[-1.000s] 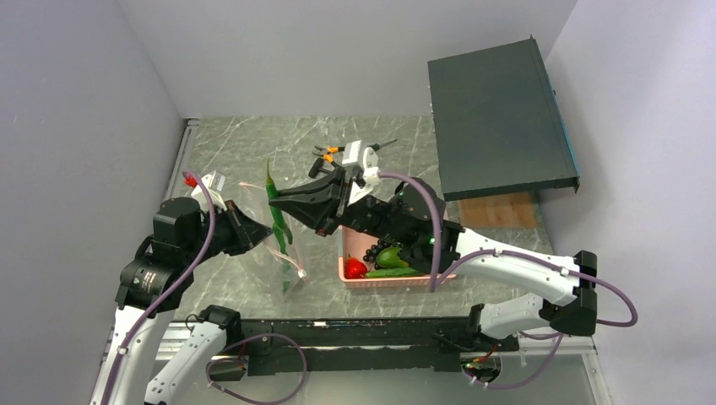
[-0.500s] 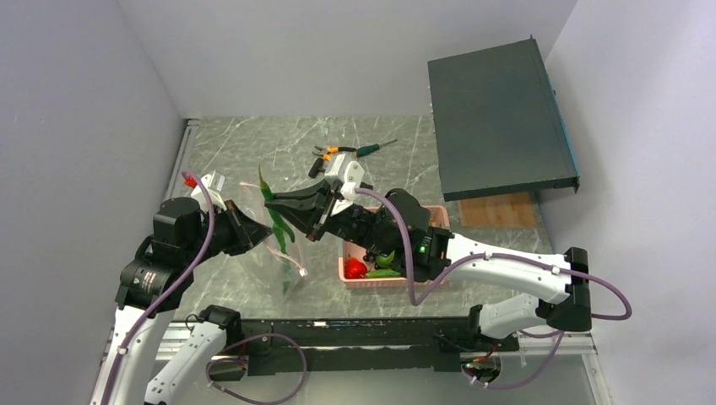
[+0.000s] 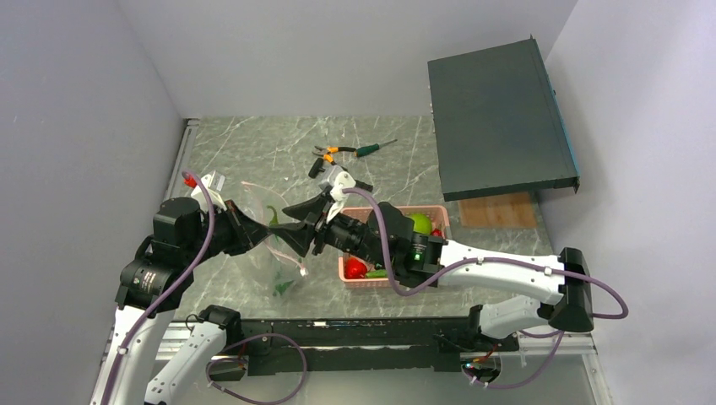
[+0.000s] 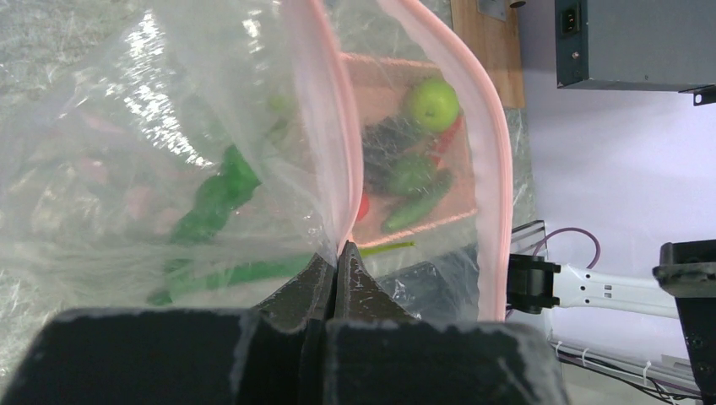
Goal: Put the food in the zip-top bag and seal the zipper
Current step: Place the fake vegetable in the zipper food storage bag, then pick up the fake vegetable from the bin.
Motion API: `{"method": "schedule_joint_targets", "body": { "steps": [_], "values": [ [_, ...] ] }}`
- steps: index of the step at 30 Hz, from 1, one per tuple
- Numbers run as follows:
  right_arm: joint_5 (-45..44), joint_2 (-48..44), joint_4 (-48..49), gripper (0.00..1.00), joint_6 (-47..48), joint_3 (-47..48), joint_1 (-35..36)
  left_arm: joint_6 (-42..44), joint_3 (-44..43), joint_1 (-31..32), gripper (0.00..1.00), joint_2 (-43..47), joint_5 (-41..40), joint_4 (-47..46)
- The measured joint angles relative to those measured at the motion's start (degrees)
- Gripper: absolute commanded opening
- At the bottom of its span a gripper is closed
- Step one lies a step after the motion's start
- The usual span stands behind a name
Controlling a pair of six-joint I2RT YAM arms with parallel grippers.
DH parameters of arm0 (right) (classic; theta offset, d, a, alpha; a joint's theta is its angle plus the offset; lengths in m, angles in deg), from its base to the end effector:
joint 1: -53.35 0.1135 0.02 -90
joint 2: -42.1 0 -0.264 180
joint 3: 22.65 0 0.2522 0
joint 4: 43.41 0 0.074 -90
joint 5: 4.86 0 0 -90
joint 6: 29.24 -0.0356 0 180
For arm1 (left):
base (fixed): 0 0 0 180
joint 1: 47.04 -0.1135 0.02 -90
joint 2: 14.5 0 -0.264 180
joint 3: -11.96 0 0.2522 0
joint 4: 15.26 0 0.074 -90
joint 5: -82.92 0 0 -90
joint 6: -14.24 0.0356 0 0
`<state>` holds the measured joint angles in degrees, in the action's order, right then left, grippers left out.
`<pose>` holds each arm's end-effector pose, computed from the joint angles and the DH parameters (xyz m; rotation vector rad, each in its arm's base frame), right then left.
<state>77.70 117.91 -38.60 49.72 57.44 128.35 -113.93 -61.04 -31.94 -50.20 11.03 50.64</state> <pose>0.0859 0.3028 0.4055 -0.7026 1.3427 1.1371 0.0945 -0.0370 0.3688 -0.2315 2.1554 -0.8819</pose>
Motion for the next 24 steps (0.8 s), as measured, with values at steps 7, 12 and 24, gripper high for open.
{"method": "schedule_joint_targets", "body": {
  "steps": [7, 12, 24],
  "values": [
    [-4.13, -4.28, -3.06, 0.49, -0.70, -0.42, 0.00, 0.00, 0.00, 0.00, 0.00, 0.00, 0.00, 0.00],
    [-8.02, -8.35, -6.34, 0.51, 0.02, -0.42, 0.00, 0.00, 0.00, 0.00, 0.00, 0.02, 0.00, 0.02],
    [-20.85, -17.68, -20.06, 0.53, 1.51, -11.02, -2.97, 0.48, 0.00, 0.00, 0.00, 0.31, -0.02, 0.04]
  ]
}}
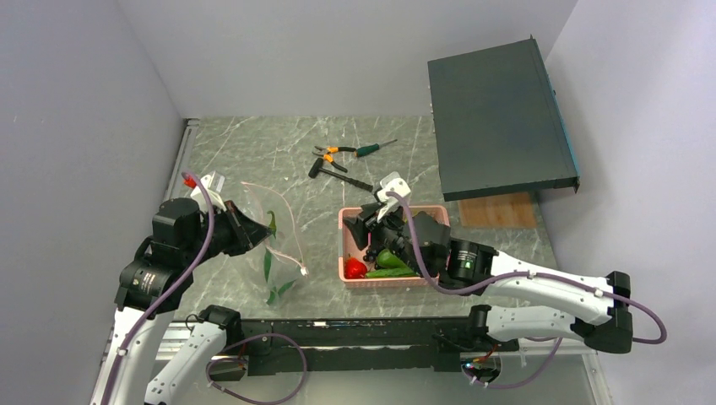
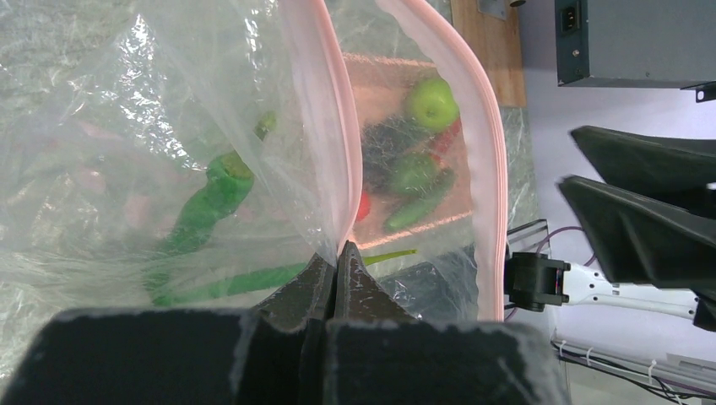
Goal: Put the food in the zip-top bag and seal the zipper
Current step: Pick up the fake vegetable from the bin.
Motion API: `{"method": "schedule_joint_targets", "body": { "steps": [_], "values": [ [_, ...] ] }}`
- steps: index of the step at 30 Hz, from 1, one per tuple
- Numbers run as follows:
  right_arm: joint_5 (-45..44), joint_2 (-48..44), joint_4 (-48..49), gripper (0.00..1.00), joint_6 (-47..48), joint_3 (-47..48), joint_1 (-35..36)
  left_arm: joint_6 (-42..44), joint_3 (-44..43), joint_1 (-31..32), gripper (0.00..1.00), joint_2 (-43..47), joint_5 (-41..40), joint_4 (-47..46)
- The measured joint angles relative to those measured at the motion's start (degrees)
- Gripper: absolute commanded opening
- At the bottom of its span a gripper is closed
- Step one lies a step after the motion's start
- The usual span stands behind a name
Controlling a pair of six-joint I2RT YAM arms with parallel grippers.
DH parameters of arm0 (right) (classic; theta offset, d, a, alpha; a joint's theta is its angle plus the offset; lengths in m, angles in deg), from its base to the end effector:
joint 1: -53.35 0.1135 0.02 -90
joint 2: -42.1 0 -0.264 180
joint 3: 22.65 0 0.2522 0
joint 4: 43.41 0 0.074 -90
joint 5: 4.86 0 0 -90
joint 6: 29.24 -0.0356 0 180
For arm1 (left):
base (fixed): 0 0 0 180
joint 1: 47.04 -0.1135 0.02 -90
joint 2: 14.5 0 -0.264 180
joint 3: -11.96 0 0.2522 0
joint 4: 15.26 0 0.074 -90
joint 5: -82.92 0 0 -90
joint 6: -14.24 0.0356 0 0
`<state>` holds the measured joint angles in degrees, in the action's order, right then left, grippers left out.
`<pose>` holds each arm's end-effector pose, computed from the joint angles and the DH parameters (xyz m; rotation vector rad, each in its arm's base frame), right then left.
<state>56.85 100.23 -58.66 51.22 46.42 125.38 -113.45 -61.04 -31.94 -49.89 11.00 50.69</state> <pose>0.0880 0.2167 0.3776 -0.5221 1.5983 0.6795 0.0932 -0.0366 0.3691 -0.2211 2.1503 -0.8776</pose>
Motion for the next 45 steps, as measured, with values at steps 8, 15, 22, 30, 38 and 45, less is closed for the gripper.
{"method": "schedule_joint_targets", "body": {
  "steps": [8, 15, 22, 30, 38, 45],
  "values": [
    [0.22, 0.20, -18.71, 0.53, -6.51, -1.20, -9.92, 0.59, 0.31, 0.00, 0.00, 0.07, 0.02, -0.04],
    [7.10, 10.08, -34.77, 0.55, -15.15, -0.07, -18.64, 0.59, 2.01, 0.00, 0.00, 0.31, 0.02, -0.13],
    [11.91, 15.69, -41.55, 0.66, -19.02, 0.24, -18.71, 0.61, 2.36, 0.00, 0.00, 0.50, 0.02, -0.39],
    [12.92, 16.44, -43.78, 0.71, -18.58, 0.63, -17.44, 0.61, 2.36, 0.00, 0.00, 1.14, 0.02, -0.39],
    [17.42, 19.78, -45.70, 0.67, -12.17, 7.37, -8.26, 0.59, 2.78, 0.00, 0.00, 1.14, 0.02, -0.48],
    [19.41, 26.58, -46.84, 0.65, -9.22, 8.26, -7.69, 0.59, 2.78, 0.00, 0.00, 1.18, 0.02, -0.44]
  ]
}}
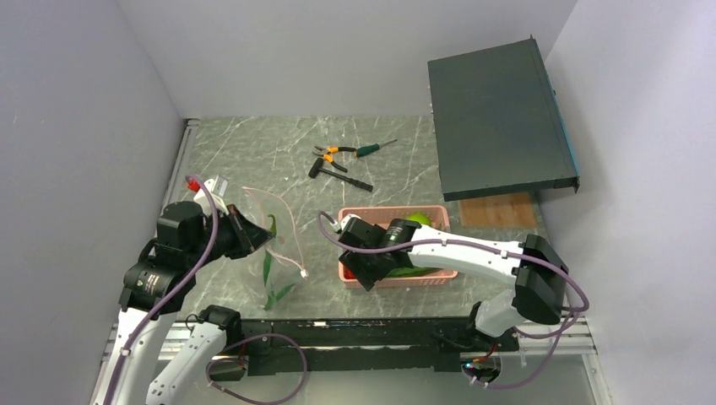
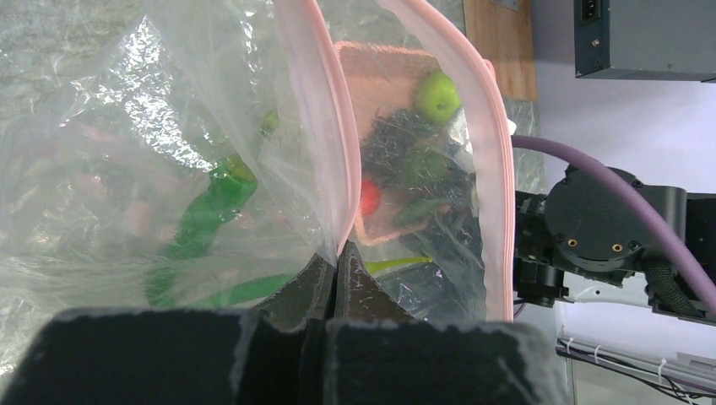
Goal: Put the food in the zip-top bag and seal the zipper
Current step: Pick up the fake vegetable from the bin.
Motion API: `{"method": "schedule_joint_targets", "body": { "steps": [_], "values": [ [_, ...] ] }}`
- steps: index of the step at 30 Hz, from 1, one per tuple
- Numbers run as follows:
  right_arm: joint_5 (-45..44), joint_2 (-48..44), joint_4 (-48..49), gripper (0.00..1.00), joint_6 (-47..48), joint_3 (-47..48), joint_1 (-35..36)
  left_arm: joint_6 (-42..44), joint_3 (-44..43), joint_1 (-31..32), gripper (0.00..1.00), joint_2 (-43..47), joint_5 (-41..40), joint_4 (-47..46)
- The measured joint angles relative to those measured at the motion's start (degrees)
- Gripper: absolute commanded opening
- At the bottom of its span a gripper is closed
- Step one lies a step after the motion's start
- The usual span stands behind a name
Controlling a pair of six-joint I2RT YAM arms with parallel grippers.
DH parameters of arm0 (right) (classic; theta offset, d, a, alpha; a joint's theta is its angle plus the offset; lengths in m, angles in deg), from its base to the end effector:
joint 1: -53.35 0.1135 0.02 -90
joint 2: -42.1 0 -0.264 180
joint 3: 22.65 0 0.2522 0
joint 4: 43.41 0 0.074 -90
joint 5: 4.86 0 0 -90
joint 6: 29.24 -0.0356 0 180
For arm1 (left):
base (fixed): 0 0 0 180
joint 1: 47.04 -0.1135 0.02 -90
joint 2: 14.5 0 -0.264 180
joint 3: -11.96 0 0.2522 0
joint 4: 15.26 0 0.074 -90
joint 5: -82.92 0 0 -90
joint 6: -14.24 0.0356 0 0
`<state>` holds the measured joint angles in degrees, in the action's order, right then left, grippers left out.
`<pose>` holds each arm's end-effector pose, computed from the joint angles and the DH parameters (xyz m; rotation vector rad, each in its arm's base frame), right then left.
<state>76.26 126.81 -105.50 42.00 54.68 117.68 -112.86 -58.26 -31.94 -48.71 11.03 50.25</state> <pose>0.1280 0.2536 0.2417 -1.0357 2.5661 0.1715 0.0932 -0.0366 0.3571 -0.2162 2.1699 -0.8678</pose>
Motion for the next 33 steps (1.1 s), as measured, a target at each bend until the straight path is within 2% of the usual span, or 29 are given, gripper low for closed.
{"method": "schedule_joint_targets", "body": {
  "steps": [14, 27, 33],
  "values": [
    [-2.47, 0.76, 0.33, 0.64, 0.42, 0.55, 0.33, 0.00, -0.02, 0.00, 0.00, 0.50, -0.02, 0.48],
    [-2.58, -0.50, 0.35, 0.50, 0.90, 0.59, -1.51, 0.02, -0.02, 0.00, 0.00, 0.70, -0.02, 0.50],
    [-2.56, 2.82, 2.43, 0.50, 1.55, -0.24, -1.60, 0.02, -0.02, 0.00, 0.00, 0.72, -0.02, 1.20]
  ]
}}
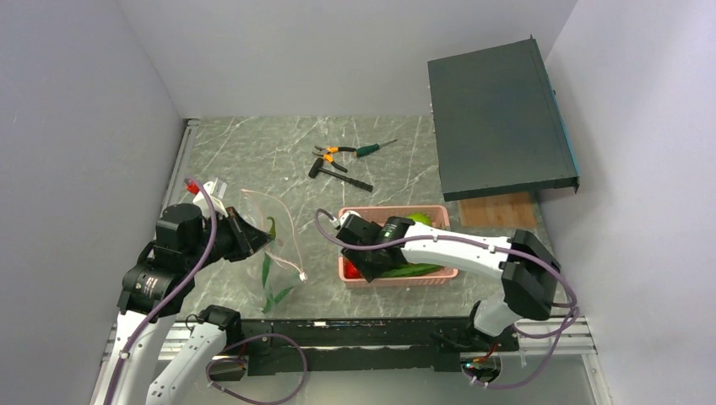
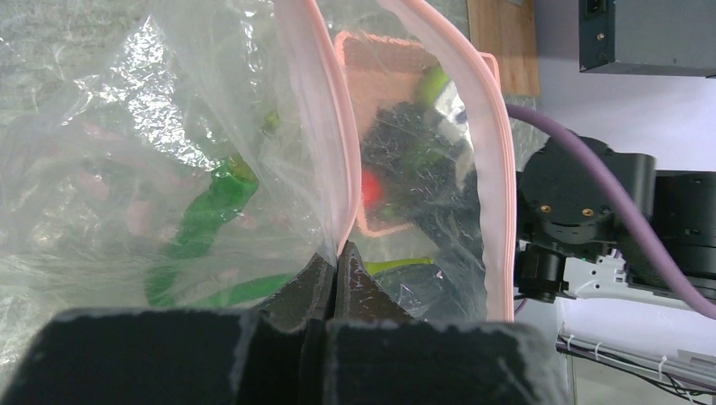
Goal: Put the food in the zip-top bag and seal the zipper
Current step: Pick up the fake vegetable from the bin.
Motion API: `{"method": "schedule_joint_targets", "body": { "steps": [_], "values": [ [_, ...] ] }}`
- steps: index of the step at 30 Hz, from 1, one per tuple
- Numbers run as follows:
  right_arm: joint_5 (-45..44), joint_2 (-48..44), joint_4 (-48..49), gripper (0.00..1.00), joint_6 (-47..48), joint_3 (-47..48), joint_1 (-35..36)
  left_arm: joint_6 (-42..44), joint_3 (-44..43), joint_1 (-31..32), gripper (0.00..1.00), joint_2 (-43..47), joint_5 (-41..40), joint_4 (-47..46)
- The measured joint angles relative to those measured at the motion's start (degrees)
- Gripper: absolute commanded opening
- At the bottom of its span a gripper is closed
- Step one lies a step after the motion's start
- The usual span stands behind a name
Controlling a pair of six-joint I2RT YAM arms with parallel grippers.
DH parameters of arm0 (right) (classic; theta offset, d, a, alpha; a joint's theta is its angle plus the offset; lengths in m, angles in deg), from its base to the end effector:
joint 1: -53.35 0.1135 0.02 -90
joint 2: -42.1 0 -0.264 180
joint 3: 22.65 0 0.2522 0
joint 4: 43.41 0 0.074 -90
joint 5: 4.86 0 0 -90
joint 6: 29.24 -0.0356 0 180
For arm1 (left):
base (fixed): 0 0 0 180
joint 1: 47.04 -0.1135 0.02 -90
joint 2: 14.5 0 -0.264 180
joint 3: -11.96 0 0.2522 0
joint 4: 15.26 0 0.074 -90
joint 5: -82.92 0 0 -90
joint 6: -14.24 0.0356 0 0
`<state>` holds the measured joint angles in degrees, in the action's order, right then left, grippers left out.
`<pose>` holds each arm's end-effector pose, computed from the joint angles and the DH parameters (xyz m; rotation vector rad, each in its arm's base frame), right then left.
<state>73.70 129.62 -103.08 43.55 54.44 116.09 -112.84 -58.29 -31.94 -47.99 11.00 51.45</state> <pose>0.1408 0.2578 0.2292 -1.0185 2.5519 0.0987 0.0892 -0.0355 0.3563 -0.2188 2.1776 -0.8653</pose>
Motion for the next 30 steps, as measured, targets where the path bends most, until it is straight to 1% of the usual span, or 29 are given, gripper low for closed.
{"method": "schedule_joint_targets", "body": {
  "steps": [8, 12, 15, 19, 23, 30],
  "values": [
    [-1.86, 5.53, 4.52, 0.51, 0.61, -0.07, -0.07, 0.00, 0.00, 0.00, 0.00, 0.02, 0.00, 0.17],
    [-3.56, 7.50, 7.15, 0.50, 0.63, 1.62, -0.37, 0.00, 0.00, 0.00, 0.00, 0.00, 0.00, 0.28],
    [-4.24, 8.57, 8.94, 0.49, 0.68, 2.99, -0.83, 0.00, -0.13, 0.00, 0.00, 0.00, -0.02, 0.52],
    [-3.76, 8.46, 9.05, 0.46, 1.01, 5.16, -1.53, 0.04, -0.79, 0.00, 0.00, -0.02, -0.09, 1.33],
    [-1.86, 5.14, 7.98, 0.47, -0.37, 4.98, -2.78, 0.13, -1.07, 0.00, 0.00, 0.02, -0.44, 1.53],
    [-0.26, -7.61, 6.03, 0.51, -7.89, 0.15, -7.82, 0.20, -0.98, 0.00, 0.00, 0.04, -0.59, 1.29]
  ]
}}
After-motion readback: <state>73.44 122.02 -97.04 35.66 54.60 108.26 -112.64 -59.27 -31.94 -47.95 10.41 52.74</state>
